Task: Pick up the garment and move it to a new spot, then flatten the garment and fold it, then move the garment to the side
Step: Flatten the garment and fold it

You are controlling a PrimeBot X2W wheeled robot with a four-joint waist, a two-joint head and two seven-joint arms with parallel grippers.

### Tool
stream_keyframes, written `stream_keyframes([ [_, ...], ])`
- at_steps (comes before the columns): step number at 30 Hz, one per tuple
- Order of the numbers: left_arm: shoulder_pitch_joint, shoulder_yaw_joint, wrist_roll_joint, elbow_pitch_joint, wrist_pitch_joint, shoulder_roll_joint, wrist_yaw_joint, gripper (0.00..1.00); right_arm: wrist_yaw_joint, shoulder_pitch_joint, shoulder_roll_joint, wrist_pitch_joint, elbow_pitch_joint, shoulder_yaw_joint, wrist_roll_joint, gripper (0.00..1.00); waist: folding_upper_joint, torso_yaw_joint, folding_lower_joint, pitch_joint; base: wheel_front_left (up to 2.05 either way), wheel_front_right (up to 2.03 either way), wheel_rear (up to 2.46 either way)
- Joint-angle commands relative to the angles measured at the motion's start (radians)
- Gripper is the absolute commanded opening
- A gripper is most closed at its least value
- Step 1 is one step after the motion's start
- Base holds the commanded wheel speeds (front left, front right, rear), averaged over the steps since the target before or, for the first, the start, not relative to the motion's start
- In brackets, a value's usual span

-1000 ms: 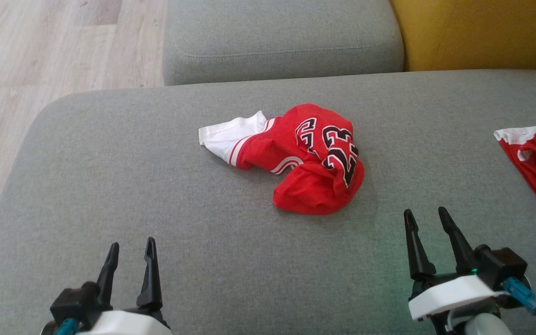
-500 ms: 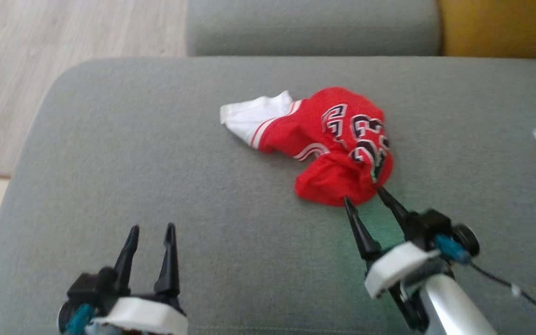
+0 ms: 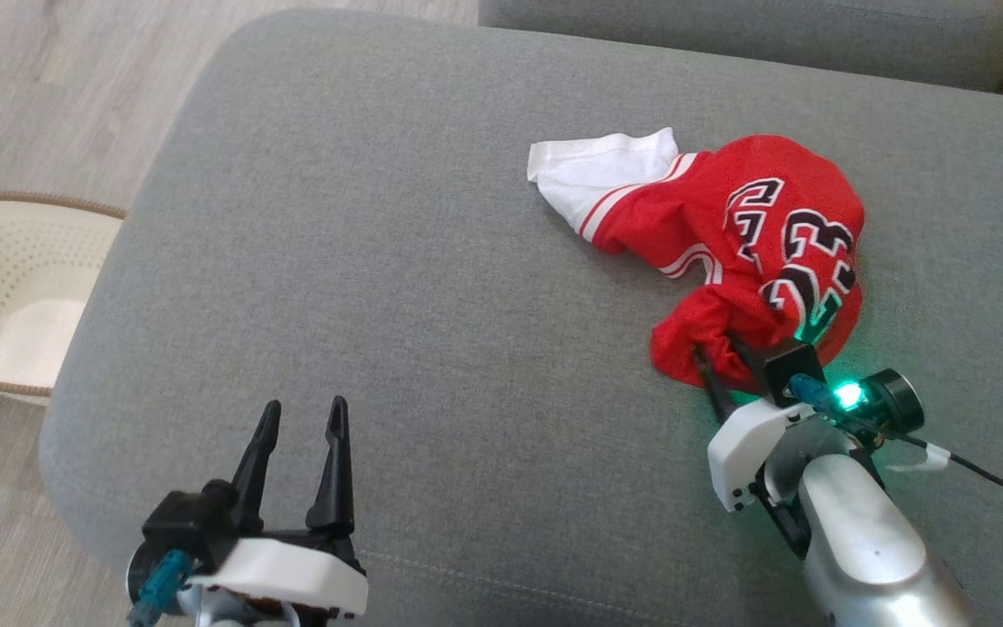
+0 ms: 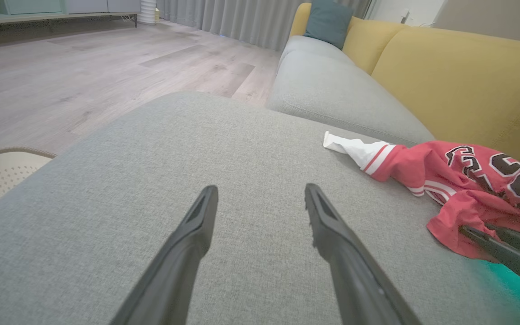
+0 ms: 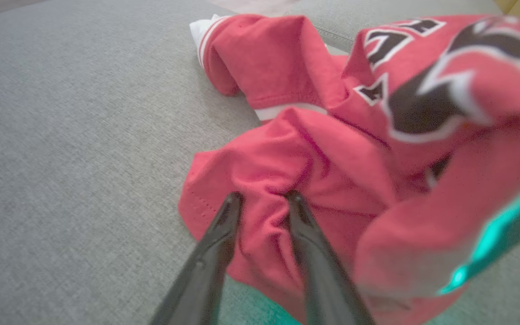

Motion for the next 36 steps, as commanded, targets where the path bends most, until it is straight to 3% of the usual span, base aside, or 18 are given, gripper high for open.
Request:
stream_keyframes([
  [1,-0.039,0.028,0.0,-0.028,-0.012,-0.007,0.002,1.0,0.007,-0.035,0.001,-0.016,-0.014,0.015,-0.011,0.0,0.0,-0.007,0.0,0.0,0.0,0.0,0.0],
  [10,-0.037,0.018,-0.006,-0.041,-0.012,-0.007,0.01,1.0,0.007,-0.042,-0.008,-0.051,-0.074,-0.088,-0.047,0.0,0.0,-0.117,0.0,-0.005,0.0,0.0,0.0],
  [19,-0.054,-0.009,-0.002,-0.044,-0.012,-0.007,0.016,1.0,0.007,0.019,-0.136,0.044,-0.243,-0.147,-0.075,0.0,0.0,-0.181,0.0,0.022,0.0,0.0,0.0],
  [22,-0.062,-0.01,0.001,-0.043,-0.012,-0.007,0.016,1.0,0.007,0.026,-0.156,0.057,-0.258,-0.136,-0.057,1.0,0.0,-0.186,0.0,0.031,0.0,0.0,0.0],
  [31,-0.065,-0.011,0.005,-0.037,-0.012,-0.008,0.013,1.0,0.007,0.04,-0.17,0.017,-0.411,-0.151,-0.013,1.0,0.0,-0.184,0.0,0.031,0.0,0.0,0.0],
  [36,-0.067,-0.021,0.006,-0.033,-0.012,-0.008,0.012,1.0,0.007,0.067,-0.157,0.019,-0.515,0.009,0.016,1.0,0.0,-0.159,0.0,0.026,0.0,0.0,0.0],
])
